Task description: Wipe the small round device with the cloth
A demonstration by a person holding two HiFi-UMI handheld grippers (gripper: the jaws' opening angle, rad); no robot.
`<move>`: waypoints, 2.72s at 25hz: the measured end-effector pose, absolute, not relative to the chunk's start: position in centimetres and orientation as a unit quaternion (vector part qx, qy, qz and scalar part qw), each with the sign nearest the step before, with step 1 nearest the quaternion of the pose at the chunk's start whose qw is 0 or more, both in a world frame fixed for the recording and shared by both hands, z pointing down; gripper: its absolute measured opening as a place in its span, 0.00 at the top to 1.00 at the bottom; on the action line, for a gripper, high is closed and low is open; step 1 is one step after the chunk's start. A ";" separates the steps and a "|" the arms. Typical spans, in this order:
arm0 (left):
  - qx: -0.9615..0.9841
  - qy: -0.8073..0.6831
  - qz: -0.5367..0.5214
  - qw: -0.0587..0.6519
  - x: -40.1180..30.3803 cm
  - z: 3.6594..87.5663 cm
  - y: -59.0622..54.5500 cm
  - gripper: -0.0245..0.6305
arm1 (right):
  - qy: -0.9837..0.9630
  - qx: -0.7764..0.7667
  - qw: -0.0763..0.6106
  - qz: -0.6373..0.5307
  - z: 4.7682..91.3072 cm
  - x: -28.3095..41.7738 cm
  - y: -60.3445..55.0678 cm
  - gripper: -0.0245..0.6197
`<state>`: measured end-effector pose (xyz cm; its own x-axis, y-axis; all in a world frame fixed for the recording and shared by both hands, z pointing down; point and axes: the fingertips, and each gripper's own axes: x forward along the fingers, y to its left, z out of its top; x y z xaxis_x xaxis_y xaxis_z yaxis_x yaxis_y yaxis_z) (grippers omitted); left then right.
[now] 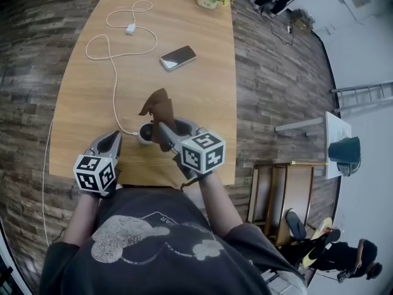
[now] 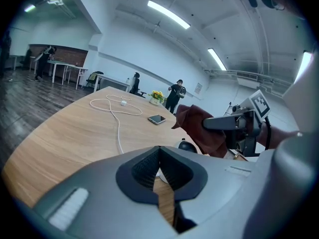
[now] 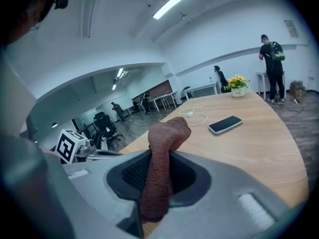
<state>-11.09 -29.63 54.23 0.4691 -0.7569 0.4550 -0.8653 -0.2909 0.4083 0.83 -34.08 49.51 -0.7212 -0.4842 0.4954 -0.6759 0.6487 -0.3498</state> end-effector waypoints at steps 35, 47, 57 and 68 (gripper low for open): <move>0.832 -0.438 0.129 0.315 -12.1 55.8 -26.8 0.93 | -0.805 0.401 0.240 0.366 61.3 -3.9 -26.1 0.84; 0.851 -0.391 0.139 0.321 -11.2 57.9 -26.3 0.93 | -0.832 0.377 0.194 0.359 59.0 -4.1 -21.0 0.84; 0.845 -0.428 0.111 0.300 -9.4 55.4 -23.7 0.93 | -0.854 0.350 0.177 0.342 57.8 -1.9 -19.4 0.84; 0.828 -0.473 0.093 0.286 -4.6 53.4 -14.7 0.93 | -0.864 0.349 0.147 0.332 56.6 5.8 -12.7 0.84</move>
<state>-4.61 -14.70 53.44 0.5349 -0.7300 0.4255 -0.8369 -0.3884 0.3856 5.75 -12.69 56.59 -0.7127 -0.5066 0.4851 -0.7011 0.5357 -0.4706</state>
